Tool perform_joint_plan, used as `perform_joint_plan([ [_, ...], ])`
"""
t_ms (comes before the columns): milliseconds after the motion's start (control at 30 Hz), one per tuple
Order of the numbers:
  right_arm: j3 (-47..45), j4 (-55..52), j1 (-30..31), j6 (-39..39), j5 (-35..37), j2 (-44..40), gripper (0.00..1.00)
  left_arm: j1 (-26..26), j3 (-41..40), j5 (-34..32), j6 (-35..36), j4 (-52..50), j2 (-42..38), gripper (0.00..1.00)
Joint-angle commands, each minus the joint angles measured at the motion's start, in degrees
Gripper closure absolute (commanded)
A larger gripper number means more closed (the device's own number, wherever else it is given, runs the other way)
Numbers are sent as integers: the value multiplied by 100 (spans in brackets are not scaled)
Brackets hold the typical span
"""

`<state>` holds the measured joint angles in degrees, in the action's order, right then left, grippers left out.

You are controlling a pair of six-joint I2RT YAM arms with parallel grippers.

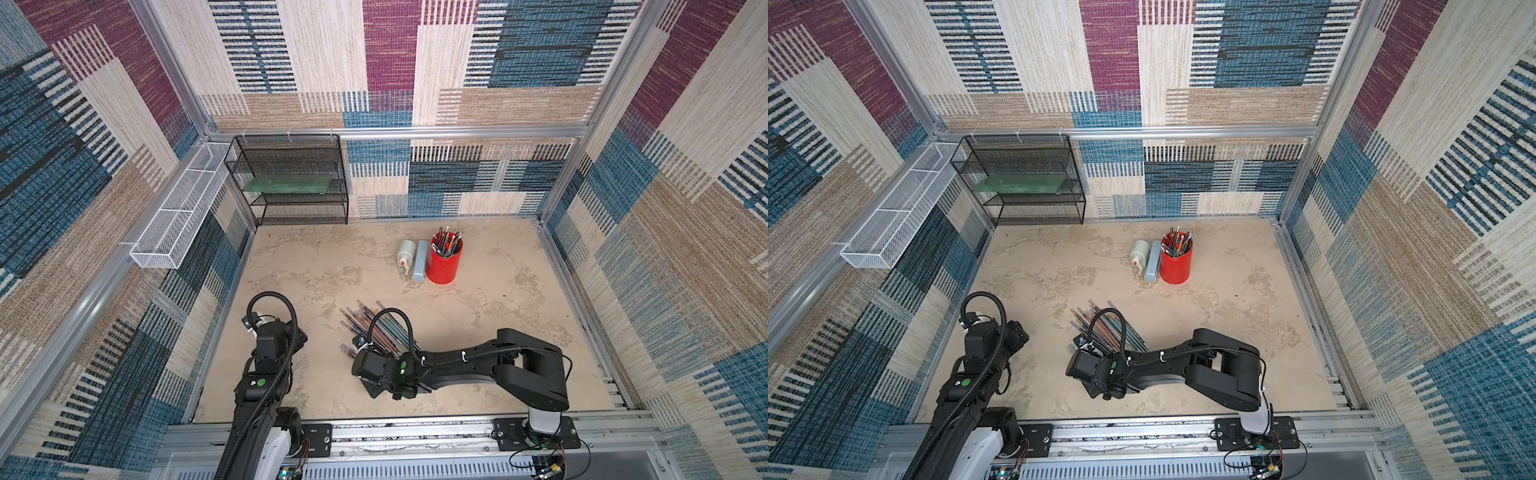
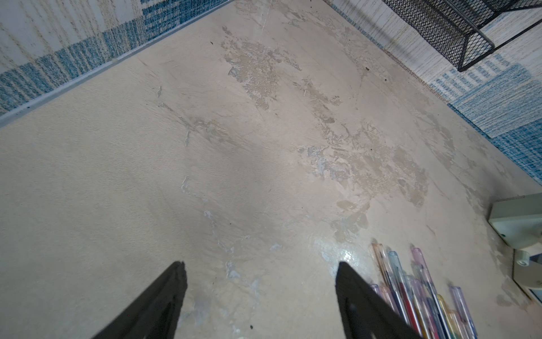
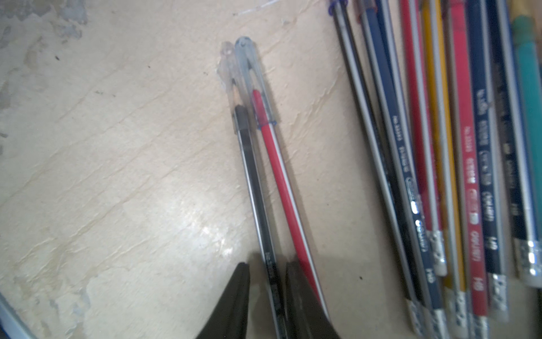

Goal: Remove the protective cover of the pencils
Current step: Pick up the pencil from the center of the board.

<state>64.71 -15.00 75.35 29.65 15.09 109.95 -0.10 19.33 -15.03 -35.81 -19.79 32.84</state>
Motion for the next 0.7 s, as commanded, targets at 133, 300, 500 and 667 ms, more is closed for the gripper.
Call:
perform_joint_plan([
  [133,33,58,19,-190,-233,141,80,7,39,-35,-38,116,-9,19],
  [300,111,94,34,-348,-320,258,83,10,43,-44,-52,103,-32,20],
  [500,450,14,71,-555,-330,571,90,9,36,-71,-75,68,-80,18],
  [667,875,-41,63,-731,-392,804,95,10,247,-249,-141,-304,-92,13],
])
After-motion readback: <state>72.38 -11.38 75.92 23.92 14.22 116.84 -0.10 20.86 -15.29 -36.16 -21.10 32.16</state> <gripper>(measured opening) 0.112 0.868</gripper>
